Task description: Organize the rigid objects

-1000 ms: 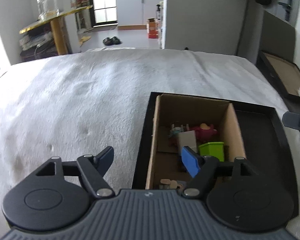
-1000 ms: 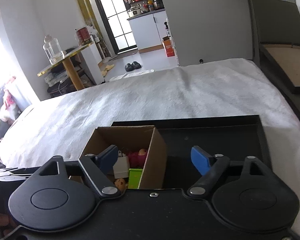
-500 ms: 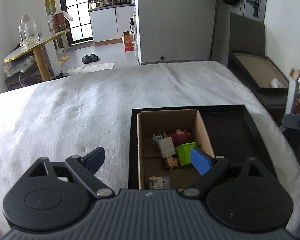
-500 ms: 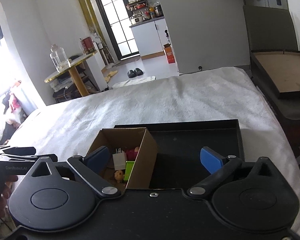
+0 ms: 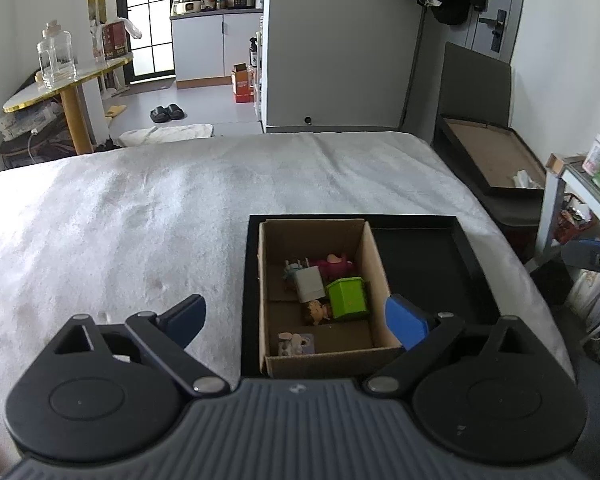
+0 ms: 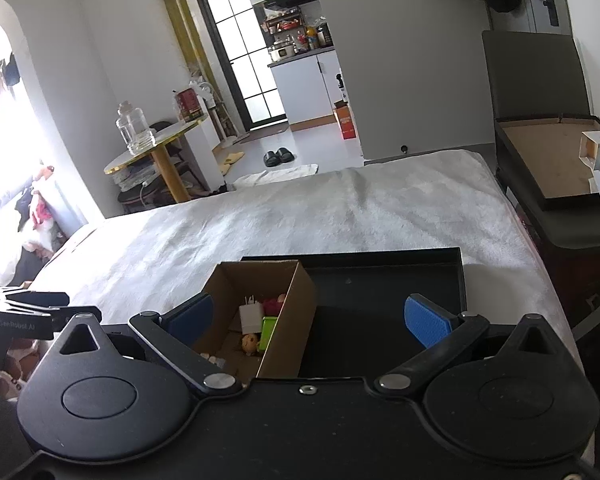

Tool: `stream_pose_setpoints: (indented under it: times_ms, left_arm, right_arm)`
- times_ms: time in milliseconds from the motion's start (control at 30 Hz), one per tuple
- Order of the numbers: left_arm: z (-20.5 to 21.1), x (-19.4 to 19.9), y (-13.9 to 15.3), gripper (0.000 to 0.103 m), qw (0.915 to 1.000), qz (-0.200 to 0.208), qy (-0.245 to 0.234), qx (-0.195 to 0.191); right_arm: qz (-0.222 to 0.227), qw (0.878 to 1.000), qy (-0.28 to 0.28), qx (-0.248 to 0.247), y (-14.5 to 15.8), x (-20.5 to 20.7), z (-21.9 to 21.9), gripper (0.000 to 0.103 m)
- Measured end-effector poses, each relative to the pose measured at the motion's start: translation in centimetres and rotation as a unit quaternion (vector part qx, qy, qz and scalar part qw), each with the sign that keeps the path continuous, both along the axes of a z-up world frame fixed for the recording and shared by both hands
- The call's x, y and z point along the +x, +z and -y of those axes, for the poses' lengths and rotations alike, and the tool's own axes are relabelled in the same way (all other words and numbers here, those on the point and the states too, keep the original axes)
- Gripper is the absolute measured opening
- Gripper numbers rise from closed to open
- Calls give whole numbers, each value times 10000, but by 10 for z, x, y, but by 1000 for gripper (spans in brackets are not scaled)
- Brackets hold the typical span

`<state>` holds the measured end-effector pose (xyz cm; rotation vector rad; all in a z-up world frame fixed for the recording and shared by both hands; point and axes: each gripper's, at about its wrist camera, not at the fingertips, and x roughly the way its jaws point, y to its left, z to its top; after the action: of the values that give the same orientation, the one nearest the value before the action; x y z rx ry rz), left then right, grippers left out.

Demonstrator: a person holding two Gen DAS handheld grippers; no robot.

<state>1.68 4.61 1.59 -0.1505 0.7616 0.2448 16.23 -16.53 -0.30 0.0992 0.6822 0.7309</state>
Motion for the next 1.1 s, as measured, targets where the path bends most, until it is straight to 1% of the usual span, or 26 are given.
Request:
stream_pose_setpoints:
  times_ms: [133,500,667,800,1100]
  left_arm:
    - [7,-7,5,96,9999,35,-145,45]
    - [23,-18,18,97,9989,189,-410,-91]
    - [31,-21,16,97,9980,201,-597,-106]
    - [30,-23,15,97,9982,180,-550,-171]
    - [33,-30,12,97,9970,221,-669,-314]
  right_arm:
    - [-28,10000,61,40,5,-6,3,103]
    - [-13,9997,231,44,20,-26,3,103]
    - [-85,9992,384,74,21,-35,3,103]
    - [-76,9990,443,64,21,-43,2,103]
    - [-90,9983,564,77,24,-54,0,103]
